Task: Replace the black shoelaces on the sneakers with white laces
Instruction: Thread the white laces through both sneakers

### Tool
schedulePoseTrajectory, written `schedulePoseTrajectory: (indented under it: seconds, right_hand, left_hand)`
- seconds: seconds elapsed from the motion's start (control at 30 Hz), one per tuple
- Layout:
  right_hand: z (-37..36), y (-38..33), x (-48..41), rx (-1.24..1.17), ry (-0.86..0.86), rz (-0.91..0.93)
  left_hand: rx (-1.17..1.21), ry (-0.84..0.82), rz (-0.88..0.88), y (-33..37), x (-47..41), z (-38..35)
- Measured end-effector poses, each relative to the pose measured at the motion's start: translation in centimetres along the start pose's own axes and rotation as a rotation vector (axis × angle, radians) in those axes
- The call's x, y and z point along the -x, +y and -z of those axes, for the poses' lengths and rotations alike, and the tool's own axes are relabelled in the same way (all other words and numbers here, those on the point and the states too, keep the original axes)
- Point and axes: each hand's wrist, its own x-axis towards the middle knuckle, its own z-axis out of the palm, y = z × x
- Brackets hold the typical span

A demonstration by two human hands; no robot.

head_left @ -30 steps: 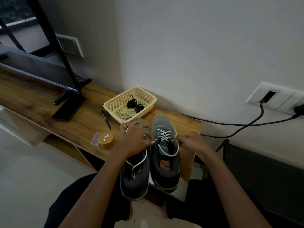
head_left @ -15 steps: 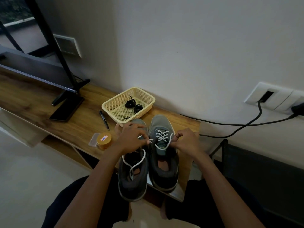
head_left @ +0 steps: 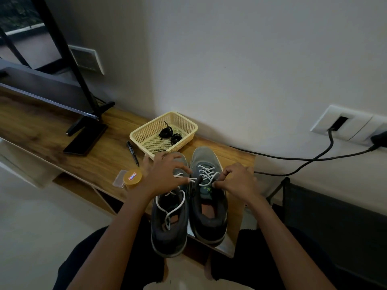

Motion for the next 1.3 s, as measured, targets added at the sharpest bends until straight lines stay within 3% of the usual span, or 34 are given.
schedulePoseTrajectory:
  seconds: [0.3,0.57,0.73,0.83,1.3]
  right_hand:
    - [0.0,-0.1,0.5,0.096,0.058,0.066]
    - [0.1,-0.1,0.4,0.175,0.065,0.095]
    - [0.0,0.0,0.4,0.257,0.051,0.153]
    - [0.1,-0.1,0.3,0.263,0.056,0.155]
    - [-0.2,0.2,0.0,0.269,0.085,0.112]
  left_hand:
    - [-0.128,-0.029,0.005,0.2,-0.5,-0.9]
    - [-0.104,-0.066,0.198,-4.4,-0.5,1.0]
    - [0.031,0.025,0.060,-1.5,-0.5,0.7]
    - [-0.058,-0.004,-0.022,0.3,-0.4,-0.4]
    - [-0.074,-0.115,0.041,-0.3,-0.5,-0.4]
